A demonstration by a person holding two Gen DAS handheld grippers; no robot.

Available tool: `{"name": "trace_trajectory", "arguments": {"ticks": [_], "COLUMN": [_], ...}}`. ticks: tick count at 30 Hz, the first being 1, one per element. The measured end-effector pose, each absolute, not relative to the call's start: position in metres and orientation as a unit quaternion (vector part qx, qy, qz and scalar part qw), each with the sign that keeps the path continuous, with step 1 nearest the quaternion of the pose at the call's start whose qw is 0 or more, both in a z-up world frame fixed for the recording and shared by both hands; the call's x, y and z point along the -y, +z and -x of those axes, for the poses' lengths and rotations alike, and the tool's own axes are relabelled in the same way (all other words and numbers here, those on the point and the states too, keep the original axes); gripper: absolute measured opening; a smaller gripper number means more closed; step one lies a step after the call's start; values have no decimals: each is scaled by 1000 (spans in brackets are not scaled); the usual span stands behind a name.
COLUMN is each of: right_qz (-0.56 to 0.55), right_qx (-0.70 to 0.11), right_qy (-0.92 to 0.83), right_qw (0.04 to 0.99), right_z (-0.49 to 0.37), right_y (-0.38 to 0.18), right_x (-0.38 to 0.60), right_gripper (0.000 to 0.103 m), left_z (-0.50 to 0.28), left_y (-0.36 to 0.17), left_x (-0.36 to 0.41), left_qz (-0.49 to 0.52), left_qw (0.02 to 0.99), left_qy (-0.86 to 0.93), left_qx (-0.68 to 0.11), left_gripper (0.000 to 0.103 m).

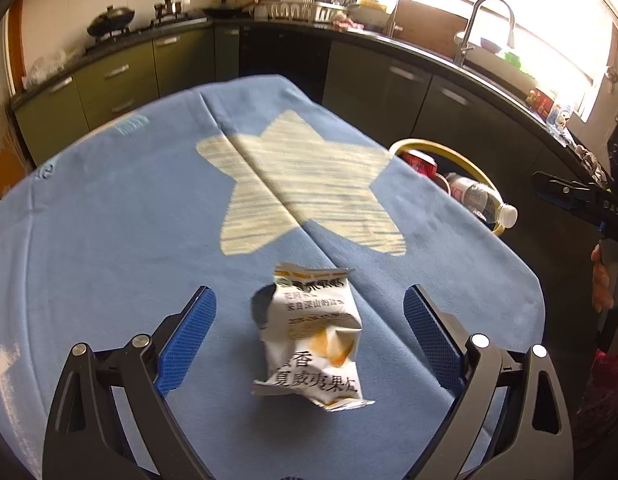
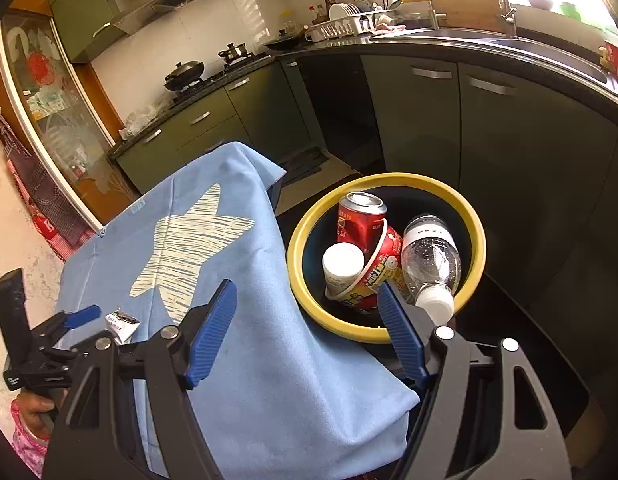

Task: Collect trash
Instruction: 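Grasp the white snack wrapper with the left gripper, then carry the snack wrapper over the bin and open the left gripper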

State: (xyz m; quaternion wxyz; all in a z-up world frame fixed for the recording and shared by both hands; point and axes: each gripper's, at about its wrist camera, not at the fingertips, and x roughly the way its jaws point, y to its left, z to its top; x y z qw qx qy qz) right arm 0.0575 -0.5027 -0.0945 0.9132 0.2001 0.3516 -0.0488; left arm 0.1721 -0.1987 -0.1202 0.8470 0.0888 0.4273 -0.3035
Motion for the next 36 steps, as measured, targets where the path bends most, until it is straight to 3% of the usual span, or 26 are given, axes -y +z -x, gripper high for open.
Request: {"name": "trace_trajectory", "arguments": {"ticks": [3, 17, 29, 36], "right_qz": [-201, -214, -210, -210], "right_qx": [-350, -350, -342, -324], "right_qy": [-47, -38, -40, -65], "right_qw": [914, 911, 915, 920], "right_z": [-55, -51, -44, -25], "right_y": [-96, -103, -99, -94], "right_x": [505, 513, 516, 534], "right_gripper": [70, 70, 70, 70], "left_z": [-178, -181, -169, -170], "left_y": [-129, -137, -113, -80], "left_x": [203, 201, 218, 283], "left_qz": [-94, -106, -114, -142], "left_qw": [845, 840, 840, 826], "left_qy": [-290, -268, -295, -355], "left_qx": [-438, -459, -441, -413], "left_gripper": [93, 54, 53, 53]}}
